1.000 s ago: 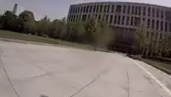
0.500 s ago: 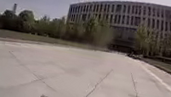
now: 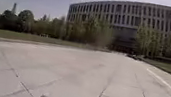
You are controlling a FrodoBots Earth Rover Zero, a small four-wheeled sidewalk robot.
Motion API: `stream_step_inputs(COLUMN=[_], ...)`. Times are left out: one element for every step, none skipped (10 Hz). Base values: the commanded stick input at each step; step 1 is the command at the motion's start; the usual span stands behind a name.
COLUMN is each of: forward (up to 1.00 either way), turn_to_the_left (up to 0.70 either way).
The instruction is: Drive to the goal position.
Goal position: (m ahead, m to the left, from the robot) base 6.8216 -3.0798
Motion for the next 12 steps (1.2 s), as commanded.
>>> stream_step_inputs(forward=[0.7, 0.7, 0.7, 0.7, 0.7, 0.7, 0.7, 0.7, 0.7, 0.7, 0.7, 0.7], turn_to_the_left=[0.0, 0.0, 0.0, 0.0, 0.0, 0.0, 0.0, 0.0, 0.0, 0.0, 0.0, 0.0])
